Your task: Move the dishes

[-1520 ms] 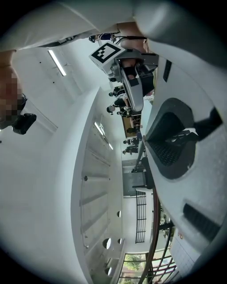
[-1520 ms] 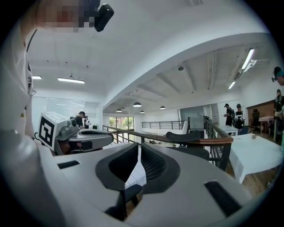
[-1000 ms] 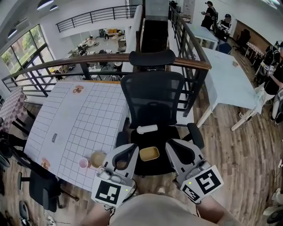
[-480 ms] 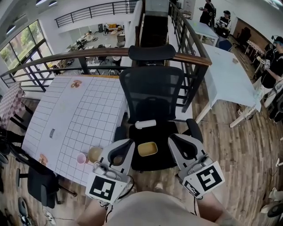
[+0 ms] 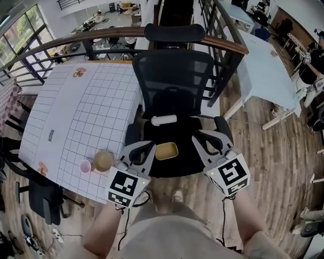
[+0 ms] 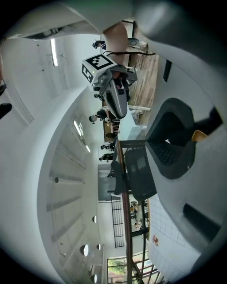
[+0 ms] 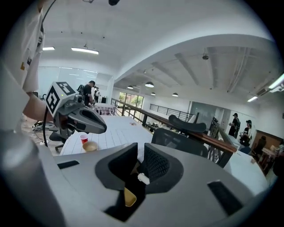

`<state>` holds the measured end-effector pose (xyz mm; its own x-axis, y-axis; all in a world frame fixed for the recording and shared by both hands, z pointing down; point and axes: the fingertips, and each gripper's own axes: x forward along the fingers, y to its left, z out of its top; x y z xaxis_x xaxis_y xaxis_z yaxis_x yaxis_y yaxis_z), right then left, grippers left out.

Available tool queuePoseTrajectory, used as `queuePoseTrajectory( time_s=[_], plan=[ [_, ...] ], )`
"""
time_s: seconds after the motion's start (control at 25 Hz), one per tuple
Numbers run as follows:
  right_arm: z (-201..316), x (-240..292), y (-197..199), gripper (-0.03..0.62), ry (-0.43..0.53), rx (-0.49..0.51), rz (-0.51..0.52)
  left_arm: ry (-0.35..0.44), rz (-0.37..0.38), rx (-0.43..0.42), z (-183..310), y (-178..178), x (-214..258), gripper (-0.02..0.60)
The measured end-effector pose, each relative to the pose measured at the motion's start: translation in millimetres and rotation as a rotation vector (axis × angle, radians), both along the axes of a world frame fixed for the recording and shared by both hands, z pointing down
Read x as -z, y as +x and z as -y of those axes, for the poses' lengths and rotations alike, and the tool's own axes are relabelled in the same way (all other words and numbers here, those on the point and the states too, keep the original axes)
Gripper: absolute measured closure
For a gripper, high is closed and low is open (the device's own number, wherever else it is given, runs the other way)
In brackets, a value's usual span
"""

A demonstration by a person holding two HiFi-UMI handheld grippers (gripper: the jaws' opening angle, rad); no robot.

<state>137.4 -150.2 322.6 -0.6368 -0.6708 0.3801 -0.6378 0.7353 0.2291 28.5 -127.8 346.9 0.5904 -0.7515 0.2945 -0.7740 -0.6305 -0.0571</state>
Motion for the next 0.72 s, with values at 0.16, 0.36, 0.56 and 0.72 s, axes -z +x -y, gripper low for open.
queuePoseTrajectory(
  time_s=[0.16, 0.36, 0.56, 0.72],
  plan=[
    [20.9, -54.8, -3.2, 0.551, -0.141, 0.034, -0.018, -0.118, 0.039, -0.009, 14.3, 4.9, -56.9, 0.568],
    [32.8, -127.4, -10.3, 0.505, -0.281, 0.120, -0.119, -0.199, 0.114, -0.019, 28.5, 10.4, -113.1, 0.568],
    [37.2, -202.3, -17.3, 0.494, -0.428, 0.234, -0.242, -0.327, 0.134, -0.073, 35.8, 21.2, -173.4, 0.568],
    [32.1, -260.3, -20.0, 0.482, -0.501, 0.312, -0.334, -0.477, 0.122, -0.123, 25.7, 35.9, -229.5, 0.568]
  ],
)
